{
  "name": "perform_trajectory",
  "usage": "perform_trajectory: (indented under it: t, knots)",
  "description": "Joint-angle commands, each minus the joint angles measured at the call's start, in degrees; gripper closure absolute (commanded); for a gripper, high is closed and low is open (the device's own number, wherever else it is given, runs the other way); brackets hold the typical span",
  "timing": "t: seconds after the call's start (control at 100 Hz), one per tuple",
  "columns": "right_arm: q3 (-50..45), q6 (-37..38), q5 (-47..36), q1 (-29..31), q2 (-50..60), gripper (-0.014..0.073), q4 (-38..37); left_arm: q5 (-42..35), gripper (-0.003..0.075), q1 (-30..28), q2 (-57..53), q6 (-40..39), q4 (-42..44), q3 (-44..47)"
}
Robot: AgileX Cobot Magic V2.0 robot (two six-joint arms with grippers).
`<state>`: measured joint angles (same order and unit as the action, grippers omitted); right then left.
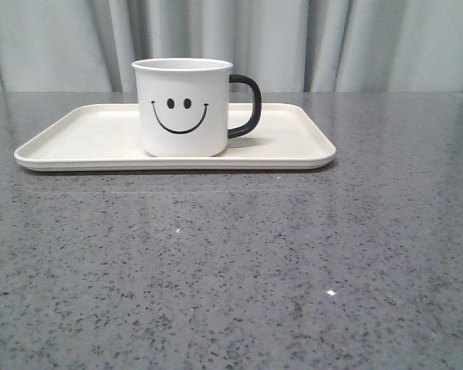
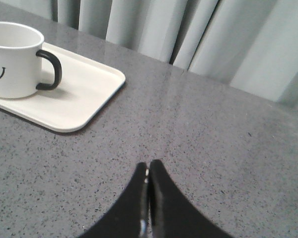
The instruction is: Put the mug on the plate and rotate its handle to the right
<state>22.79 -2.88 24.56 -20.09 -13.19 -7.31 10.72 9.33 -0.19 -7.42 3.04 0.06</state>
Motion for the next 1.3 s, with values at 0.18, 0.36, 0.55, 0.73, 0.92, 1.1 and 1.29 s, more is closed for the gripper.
perform_trajectory:
  t: [0.18,0.36,0.55,0.73,0.92,1.1,1.29]
  knots:
    - [-9.52,2.48,-12.94,7.02,6.94,0.0659,2.47,-5.14,0.074,-0.01,-1.65,-0.31,-0.05,0.53]
    - [-16.13,2.48,-18.5,9.56,10.35,0.0659,3.31,-5.14,0.074,-0.01,-1.65,-0.31,-0.05,0.53]
    - [-22.56,2.88,-26.13,9.56,12.59,0.0659,3.76,-5.14,0.074,-0.01,-1.65,-0.31,-0.05,0.53]
    - [-24.38,2.88,-27.47,9.56,12.61,0.0659,4.24,-5.14,0.074,-0.01,-1.65,-0.31,-0.05,0.53]
    - [-24.38,2.88,-27.41,9.56,12.61,0.0659,4.24,-5.14,0.074,-0.01,-1.65,-0.31,-0.05,0.53]
    - [-24.38,2.88,-27.41,9.56,12.61,0.0659,4.24,-5.14,0.074,-0.01,-1.65,-0.31,-0.05,0.53]
    - [-24.38,2.88,-27.41,9.56,12.61,0.0659,4.24,-5.14,0.074,-0.01,-1.65,-0.31,-0.05,0.53]
